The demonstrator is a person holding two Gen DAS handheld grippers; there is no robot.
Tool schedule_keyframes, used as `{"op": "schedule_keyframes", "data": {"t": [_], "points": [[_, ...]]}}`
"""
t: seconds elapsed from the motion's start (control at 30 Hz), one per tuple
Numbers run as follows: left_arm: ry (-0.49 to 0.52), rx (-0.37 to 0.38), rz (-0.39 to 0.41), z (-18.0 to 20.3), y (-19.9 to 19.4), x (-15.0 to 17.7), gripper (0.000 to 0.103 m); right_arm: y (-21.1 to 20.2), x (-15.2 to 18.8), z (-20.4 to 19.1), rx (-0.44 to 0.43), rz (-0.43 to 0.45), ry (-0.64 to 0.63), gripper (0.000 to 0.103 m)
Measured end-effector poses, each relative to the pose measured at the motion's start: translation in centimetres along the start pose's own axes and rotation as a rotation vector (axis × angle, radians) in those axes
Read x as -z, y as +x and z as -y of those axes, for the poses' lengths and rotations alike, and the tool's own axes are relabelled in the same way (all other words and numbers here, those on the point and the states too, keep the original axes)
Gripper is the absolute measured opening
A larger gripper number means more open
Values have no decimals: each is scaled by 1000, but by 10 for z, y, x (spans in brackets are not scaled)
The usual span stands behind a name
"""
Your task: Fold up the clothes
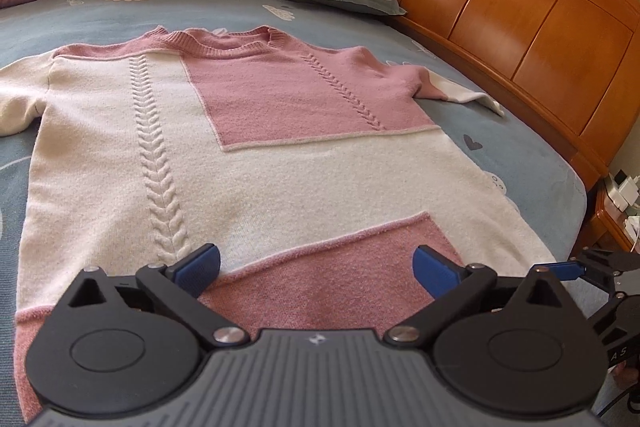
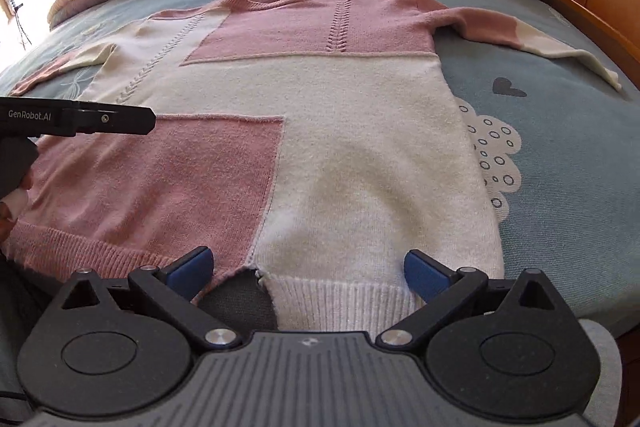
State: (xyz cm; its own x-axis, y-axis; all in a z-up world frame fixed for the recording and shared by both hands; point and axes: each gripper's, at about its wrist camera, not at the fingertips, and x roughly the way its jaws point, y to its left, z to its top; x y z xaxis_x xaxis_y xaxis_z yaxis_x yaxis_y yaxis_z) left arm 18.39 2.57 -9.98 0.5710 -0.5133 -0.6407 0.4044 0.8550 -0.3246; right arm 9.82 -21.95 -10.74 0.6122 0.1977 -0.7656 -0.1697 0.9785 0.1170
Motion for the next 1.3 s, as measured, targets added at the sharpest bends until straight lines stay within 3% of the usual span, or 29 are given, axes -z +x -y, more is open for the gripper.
{"op": "schedule_keyframes", "data": {"t": [0.07,0.17,0.23,0.37,0.5,0.53,0.63,0.73,0.8,0.93,1.03,1.13,1.3], "points": [[-29,23,-10,-4,-3,-20,102,3,-22,7,-21,24,41,103],[31,32,-4,-7,-1,-53,102,12,-65,13,-36,89,14,103],[44,-20,-1,-15,10,-67,102,26,-99,22,-46,126,-3,103],[-30,-46,-16,-48,35,-60,102,68,-149,42,-61,155,9,103],[-38,-10,-10,-67,44,-53,102,120,-179,48,-52,156,-43,103],[-46,1,-6,-70,45,-53,102,134,-184,51,-35,152,-50,103],[-63,23,6,-75,45,-54,102,169,-186,66,121,127,-53,103],[-67,34,10,-77,44,-55,102,170,-185,95,56,177,35,103],[-66,28,13,-77,44,-55,102,169,-190,95,58,156,30,103],[-52,-11,11,-75,41,-56,102,163,-195,77,123,110,12,103],[-47,-34,21,-78,41,-55,102,146,-191,56,70,124,-18,103],[-42,-56,32,-82,41,-54,102,150,-188,40,55,78,-85,103],[-41,-70,59,-89,32,-57,102,167,-197,35,65,-21,-69,103]]}}
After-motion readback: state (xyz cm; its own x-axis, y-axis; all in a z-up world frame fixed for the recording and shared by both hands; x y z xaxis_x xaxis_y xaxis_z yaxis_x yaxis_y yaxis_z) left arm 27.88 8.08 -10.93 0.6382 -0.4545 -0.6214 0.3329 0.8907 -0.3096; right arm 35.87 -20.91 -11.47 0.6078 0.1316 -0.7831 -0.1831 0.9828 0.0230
